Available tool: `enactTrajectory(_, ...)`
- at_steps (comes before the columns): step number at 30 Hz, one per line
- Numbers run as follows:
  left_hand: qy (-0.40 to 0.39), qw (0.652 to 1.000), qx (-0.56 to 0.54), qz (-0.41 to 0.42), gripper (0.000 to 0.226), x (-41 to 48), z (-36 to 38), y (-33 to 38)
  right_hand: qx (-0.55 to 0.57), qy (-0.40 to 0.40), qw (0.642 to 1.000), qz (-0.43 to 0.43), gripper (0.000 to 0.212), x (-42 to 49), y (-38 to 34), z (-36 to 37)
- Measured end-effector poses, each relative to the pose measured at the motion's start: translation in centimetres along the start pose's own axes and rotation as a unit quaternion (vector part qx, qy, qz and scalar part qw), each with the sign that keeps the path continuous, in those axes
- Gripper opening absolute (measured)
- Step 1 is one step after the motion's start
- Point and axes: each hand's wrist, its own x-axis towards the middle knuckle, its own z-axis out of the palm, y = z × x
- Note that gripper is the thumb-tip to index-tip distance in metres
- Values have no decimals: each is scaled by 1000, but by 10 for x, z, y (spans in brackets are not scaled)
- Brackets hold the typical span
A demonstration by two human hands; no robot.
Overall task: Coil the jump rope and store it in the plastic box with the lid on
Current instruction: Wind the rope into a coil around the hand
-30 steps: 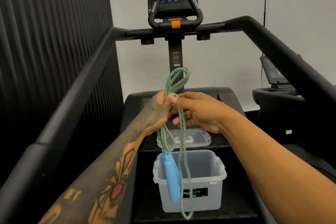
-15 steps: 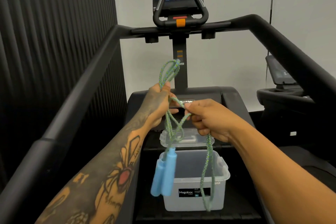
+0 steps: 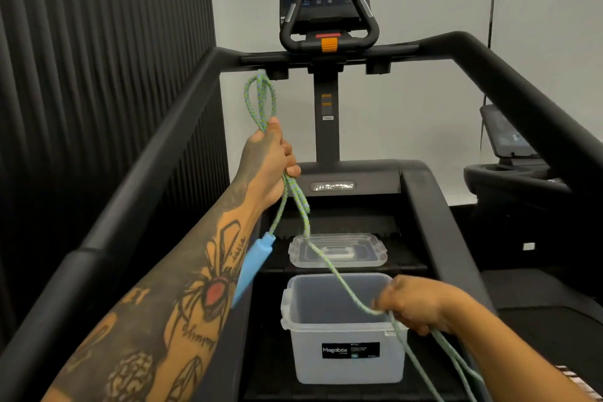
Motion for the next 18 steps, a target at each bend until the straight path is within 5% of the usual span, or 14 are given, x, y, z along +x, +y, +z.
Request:
enactTrajectory(3,-17,1000,-4,6,35,-1,8,5,-100,42,994,17,26,10,4,21)
enactTrajectory(10,-56,998,14,10,35,-6,12,2,-109,124,986,-4,35,36,-2,21)
enactTrajectory(18,-128,991,34,-27,30,-12,15,3,-79,27,993,-83,24,23,-50,-16)
